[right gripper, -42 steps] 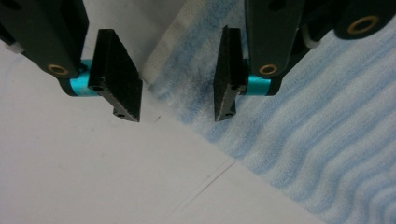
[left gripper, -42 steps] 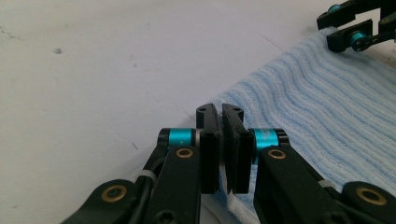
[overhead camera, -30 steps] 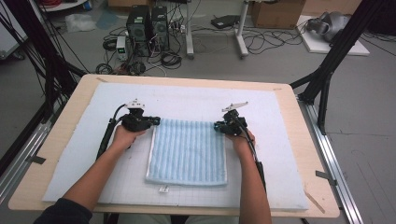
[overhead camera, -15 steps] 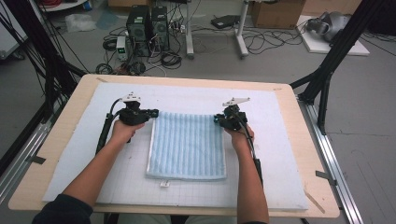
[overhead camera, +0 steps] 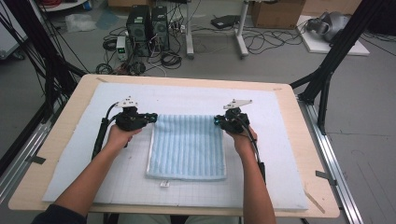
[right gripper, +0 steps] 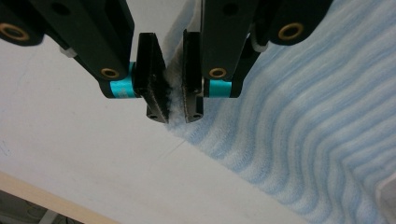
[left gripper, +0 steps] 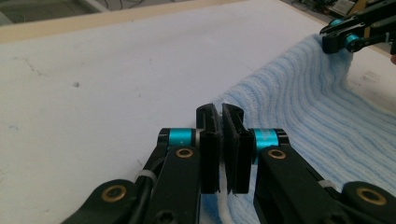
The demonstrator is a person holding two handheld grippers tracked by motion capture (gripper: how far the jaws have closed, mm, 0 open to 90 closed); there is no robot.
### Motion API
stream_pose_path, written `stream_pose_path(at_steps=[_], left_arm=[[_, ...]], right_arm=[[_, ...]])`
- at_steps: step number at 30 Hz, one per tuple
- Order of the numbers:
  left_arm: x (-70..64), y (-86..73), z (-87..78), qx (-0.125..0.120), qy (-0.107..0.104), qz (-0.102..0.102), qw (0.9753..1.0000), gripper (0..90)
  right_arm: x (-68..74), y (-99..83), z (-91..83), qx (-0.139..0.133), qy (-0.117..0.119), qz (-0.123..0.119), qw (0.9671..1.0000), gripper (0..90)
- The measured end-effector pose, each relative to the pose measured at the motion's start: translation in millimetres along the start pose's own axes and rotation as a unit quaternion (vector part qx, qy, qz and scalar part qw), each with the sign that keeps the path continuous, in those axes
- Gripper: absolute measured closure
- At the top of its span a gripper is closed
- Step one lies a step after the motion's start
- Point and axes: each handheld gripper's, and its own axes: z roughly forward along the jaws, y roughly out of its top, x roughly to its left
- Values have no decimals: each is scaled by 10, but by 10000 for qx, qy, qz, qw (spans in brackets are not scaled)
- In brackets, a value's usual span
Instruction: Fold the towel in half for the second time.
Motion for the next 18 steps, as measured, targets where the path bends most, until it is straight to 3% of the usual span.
stream_pose_path(at_steps=[13,17,18], left_arm=[[-186,-143,-189,-87,-95,34,9999,849],[-282,-200,-269,-176,-118,74,9997,849],[-308,-218,-293,-200,-124,88,9997,849]], right_arm=[[192,-136,-254,-292,42,-137,9995,809],[270,-188,-322,-159,77,-134,9998,809],[304,-201,-349,-230,32,-191,9995,809]])
